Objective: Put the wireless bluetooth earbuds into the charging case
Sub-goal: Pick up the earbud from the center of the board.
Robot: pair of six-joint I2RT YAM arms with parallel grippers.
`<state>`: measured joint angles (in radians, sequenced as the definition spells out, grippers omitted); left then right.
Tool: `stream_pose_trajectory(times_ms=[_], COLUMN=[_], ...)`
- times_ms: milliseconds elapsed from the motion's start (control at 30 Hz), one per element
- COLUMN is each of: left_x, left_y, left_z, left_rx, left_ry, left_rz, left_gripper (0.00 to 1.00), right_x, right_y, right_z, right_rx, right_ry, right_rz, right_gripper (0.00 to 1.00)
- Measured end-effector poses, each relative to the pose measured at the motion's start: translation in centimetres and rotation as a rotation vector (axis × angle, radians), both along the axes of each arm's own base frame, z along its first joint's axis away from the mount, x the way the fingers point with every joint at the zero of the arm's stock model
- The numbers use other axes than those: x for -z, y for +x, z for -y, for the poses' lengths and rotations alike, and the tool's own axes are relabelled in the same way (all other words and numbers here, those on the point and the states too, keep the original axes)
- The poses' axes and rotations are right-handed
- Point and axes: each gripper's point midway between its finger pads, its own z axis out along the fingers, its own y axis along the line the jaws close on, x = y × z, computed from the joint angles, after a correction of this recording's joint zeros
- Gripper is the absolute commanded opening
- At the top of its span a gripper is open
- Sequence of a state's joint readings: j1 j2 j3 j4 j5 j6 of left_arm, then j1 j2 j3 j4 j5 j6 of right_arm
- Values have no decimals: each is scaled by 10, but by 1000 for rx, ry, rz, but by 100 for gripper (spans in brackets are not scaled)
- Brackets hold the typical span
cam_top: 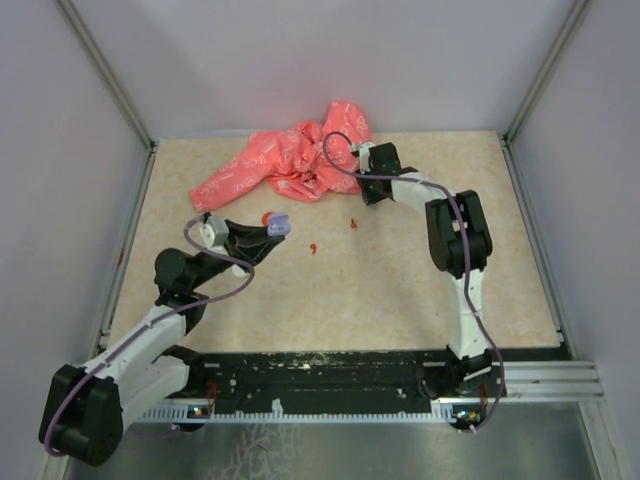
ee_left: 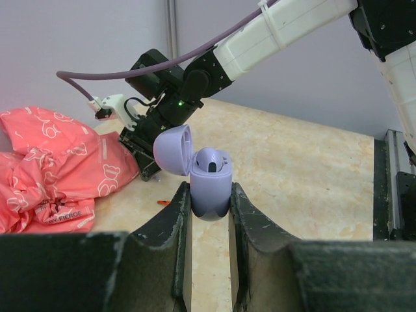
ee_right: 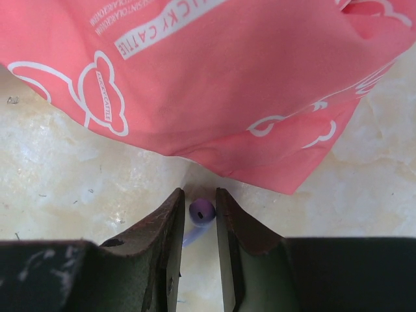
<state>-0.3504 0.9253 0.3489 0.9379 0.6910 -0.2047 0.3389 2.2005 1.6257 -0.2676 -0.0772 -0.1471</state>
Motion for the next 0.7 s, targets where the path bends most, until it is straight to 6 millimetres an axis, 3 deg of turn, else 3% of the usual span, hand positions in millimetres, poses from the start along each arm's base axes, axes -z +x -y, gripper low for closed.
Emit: stream_pose_trajectory(times_ms=[700], left_x=[4], left_y=[-4], left_z=[3], left_rx=[34], left_ry=[12], left_rz=[-6], left_gripper=[0], right_x=[2], right_y=[-14], right_z=[0], right_rx=[-26], right_ry=[5], right_rz=[-56], right_gripper=[27])
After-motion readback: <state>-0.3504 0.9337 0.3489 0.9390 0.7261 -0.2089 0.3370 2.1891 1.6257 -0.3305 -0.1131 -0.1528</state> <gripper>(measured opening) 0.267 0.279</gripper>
